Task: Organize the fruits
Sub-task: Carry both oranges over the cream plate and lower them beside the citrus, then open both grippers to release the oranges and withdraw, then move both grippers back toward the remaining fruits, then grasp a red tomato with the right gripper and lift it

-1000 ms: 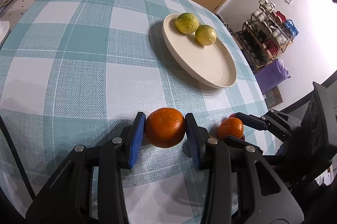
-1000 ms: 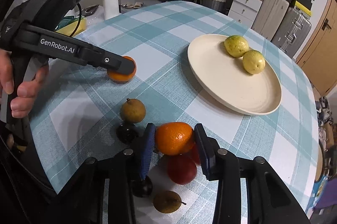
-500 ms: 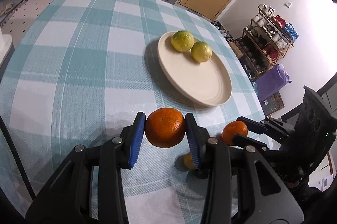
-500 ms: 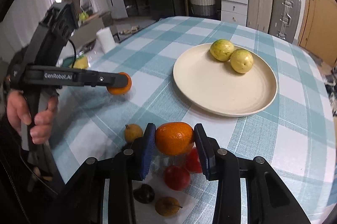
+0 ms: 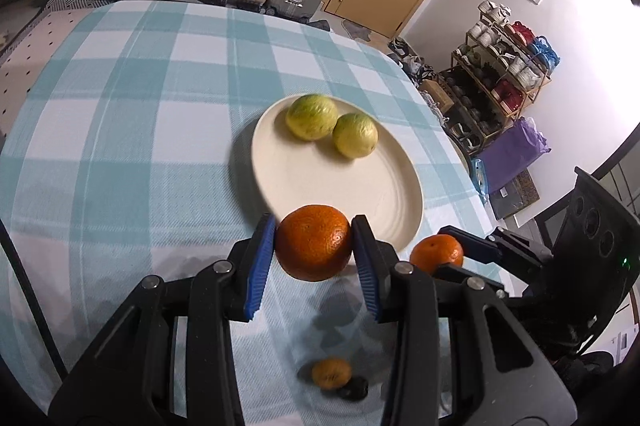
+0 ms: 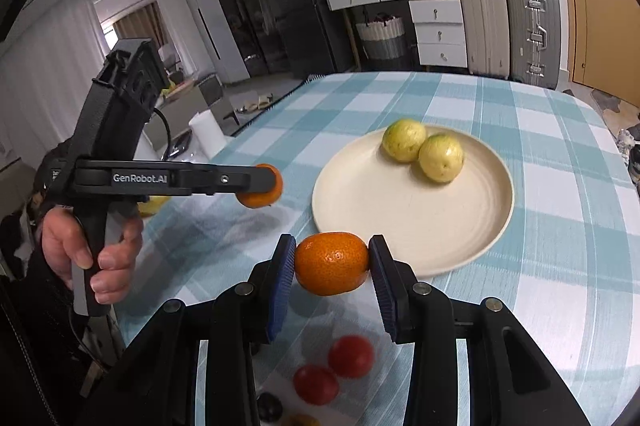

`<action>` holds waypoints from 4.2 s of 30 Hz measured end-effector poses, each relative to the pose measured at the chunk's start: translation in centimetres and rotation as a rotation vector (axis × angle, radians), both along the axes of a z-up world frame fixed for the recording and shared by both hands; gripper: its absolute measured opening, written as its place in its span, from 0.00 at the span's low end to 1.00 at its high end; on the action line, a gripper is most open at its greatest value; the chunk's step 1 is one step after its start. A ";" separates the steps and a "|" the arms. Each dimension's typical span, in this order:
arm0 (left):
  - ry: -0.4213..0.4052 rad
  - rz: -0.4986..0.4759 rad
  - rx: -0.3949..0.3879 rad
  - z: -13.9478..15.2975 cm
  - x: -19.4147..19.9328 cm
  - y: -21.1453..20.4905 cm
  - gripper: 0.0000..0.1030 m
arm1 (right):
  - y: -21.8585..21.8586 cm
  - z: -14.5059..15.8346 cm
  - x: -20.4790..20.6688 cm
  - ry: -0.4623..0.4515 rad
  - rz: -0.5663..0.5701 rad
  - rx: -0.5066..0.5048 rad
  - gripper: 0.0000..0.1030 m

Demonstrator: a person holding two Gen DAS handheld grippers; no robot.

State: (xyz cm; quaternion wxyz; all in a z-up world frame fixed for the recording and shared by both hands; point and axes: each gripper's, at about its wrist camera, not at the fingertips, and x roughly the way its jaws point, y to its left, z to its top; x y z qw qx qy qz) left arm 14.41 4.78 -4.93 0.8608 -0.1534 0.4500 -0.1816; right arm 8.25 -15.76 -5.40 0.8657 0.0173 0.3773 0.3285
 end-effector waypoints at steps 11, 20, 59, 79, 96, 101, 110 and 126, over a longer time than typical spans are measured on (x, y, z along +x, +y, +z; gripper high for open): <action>0.037 -0.024 0.036 -1.2 6.2 -2.2 0.35 | 0.2 -0.6 4.8 -0.019 -0.038 0.017 0.37; 0.062 -0.032 0.030 -2.2 10.1 -2.4 0.35 | 0.7 -1.4 8.7 -0.030 -0.084 0.014 0.37; 0.038 0.025 -0.008 0.8 7.7 -1.5 0.65 | -2.3 0.0 6.5 -0.146 -0.181 -0.021 0.86; -0.068 0.086 0.142 2.9 -2.2 -2.1 0.80 | -3.4 3.2 0.4 -0.204 -0.201 0.061 1.00; -0.089 0.178 0.295 0.9 -8.6 -3.6 0.99 | -3.4 0.1 -4.0 -0.087 -0.192 0.058 1.00; -0.062 0.186 0.287 -0.5 -9.7 -3.2 0.99 | -3.0 -1.0 -4.9 -0.073 -0.195 0.029 1.00; -0.028 0.202 0.270 -2.6 -10.6 -2.3 0.99 | -2.6 -2.5 -4.8 -0.006 -0.184 0.039 0.99; -0.002 0.188 0.266 -3.8 -11.6 -1.3 0.99 | -1.8 -4.7 -4.5 0.089 -0.192 0.012 0.57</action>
